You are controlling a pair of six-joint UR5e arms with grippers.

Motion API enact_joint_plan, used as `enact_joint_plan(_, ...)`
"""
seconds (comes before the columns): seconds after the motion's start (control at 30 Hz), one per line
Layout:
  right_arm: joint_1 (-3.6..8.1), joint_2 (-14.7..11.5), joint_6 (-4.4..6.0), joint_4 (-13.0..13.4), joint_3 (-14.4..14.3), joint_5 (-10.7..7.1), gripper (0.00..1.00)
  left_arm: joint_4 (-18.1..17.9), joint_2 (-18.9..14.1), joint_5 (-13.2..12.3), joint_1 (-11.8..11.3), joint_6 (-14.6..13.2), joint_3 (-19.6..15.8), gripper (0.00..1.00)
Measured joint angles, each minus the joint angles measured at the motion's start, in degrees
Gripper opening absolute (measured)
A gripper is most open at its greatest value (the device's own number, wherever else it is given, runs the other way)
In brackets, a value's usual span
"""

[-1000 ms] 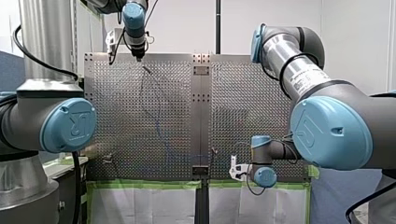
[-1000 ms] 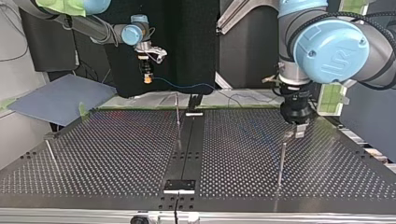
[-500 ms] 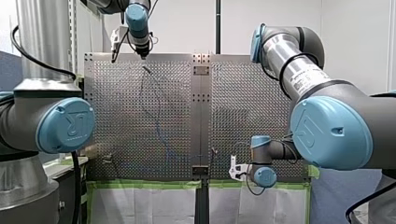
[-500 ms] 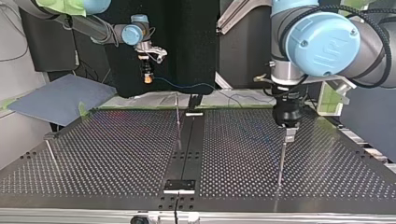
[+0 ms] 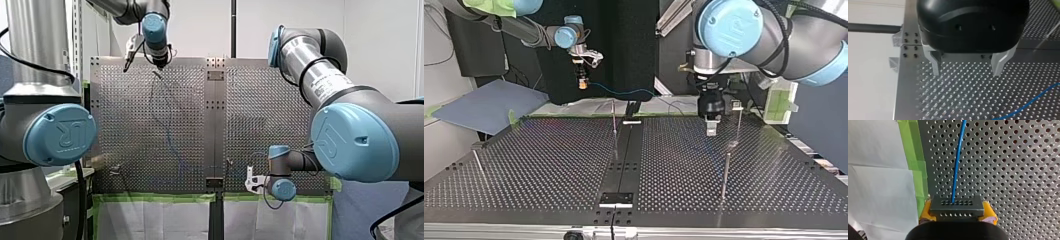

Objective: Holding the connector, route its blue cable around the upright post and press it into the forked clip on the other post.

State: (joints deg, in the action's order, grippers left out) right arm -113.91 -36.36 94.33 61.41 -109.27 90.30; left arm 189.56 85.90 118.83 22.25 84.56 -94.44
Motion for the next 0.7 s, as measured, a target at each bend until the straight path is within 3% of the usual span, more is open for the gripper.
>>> enact_joint_plan(0.27,-0.18,0.0,0.85,0.0,0.0,-0.81,0.0,-3.8,0.3,3.8,0.1,-3.8,-3.8,1.0)
enact_joint_plan(0.5,-0.29,0.0,1.05,0.0,0.0,-0.98,0.0,-7.2,2.5,6.9,0.0,-7.2,-7.2,1.0)
enact_joint_plan(0.7,-0.38,0.0,1.58,0.1,0.0,-1.45,0.0,-9.7,4.5,6.2,0.0,-9.6,-9.1,1.0)
